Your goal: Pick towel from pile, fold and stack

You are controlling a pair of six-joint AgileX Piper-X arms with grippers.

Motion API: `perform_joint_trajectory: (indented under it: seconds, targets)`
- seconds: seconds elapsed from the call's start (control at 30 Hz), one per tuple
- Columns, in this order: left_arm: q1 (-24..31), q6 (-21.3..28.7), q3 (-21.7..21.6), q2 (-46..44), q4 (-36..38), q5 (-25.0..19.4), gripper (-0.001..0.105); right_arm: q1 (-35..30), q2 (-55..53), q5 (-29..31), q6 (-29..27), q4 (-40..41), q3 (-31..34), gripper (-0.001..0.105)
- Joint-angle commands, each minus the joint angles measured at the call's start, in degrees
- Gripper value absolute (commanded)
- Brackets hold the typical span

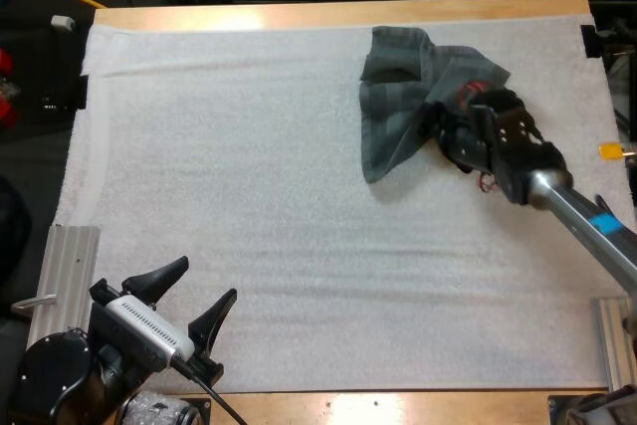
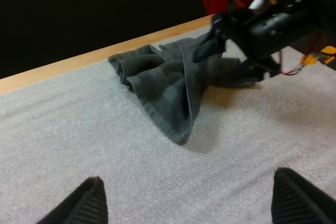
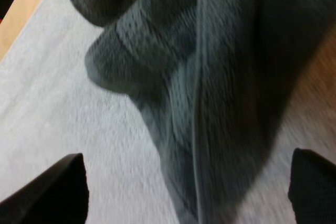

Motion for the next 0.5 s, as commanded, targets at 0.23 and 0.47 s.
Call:
perform_joint_trajectory:
  seconds: [0.23, 0.47]
  targets:
    - [-0.28, -0.52, -0.56, 0.03, -0.29, 0.31, 0.062, 0.01, 11.99, 0.63, 0.67, 3.18, -11.83, 0.075]
    - [-0.28, -0.52, -0.56, 0.03, -0.29, 0.31, 0.062, 0.01, 18.87, 0.63, 0.67, 9.79, -20.15, 0.053]
